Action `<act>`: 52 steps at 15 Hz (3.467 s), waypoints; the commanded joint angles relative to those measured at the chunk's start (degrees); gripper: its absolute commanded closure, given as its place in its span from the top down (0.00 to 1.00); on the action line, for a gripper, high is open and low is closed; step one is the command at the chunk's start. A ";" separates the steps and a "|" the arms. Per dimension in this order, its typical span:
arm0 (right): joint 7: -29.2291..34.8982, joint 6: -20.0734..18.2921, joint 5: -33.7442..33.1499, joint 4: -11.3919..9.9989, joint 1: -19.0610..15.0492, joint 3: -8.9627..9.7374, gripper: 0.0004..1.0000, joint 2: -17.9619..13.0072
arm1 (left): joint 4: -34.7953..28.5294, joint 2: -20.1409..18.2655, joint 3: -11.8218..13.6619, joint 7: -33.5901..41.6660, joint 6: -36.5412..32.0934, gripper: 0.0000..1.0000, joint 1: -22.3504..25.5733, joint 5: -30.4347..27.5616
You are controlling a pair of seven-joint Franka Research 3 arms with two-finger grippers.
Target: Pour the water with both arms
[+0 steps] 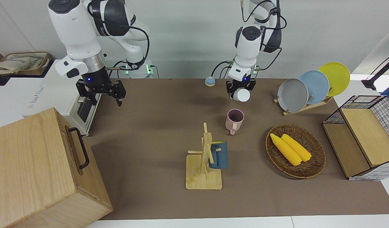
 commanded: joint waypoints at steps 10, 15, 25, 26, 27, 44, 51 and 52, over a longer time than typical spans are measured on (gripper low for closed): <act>-0.98 -0.10 0.31 -0.06 -0.89 0.69 0.99 -0.46 | 4.40 -2.56 13.21 2.84 6.78 0.05 4.87 0.93; -0.98 -0.10 0.31 -0.06 -0.89 0.69 0.99 -0.46 | 13.98 0.87 13.48 5.65 6.70 0.05 12.25 2.34; -0.98 -0.10 0.23 -0.06 -0.89 0.69 0.99 -0.46 | 28.75 9.13 18.12 13.45 6.78 0.04 15.78 8.06; -0.98 -0.10 0.31 -0.06 -0.89 0.69 0.99 -0.46 | 31.03 10.36 19.61 16.43 6.70 0.04 15.78 8.06; -0.98 -0.10 0.23 -0.06 -0.89 0.69 0.99 -0.46 | 32.96 11.67 20.76 18.99 6.70 0.04 15.78 7.80; -0.98 -0.10 0.31 -0.06 -0.89 0.69 0.99 -0.46 | 47.84 28.29 29.91 57.94 12.48 0.05 21.84 -15.49; -0.98 -0.10 0.31 -0.06 -0.89 0.69 0.99 -0.46 | 42.23 29.97 29.82 61.89 19.52 0.07 22.72 -20.05; -0.98 -0.10 0.31 -0.06 -0.98 0.69 0.99 -0.46 | 41.78 30.05 29.82 63.21 19.79 0.07 22.72 -22.24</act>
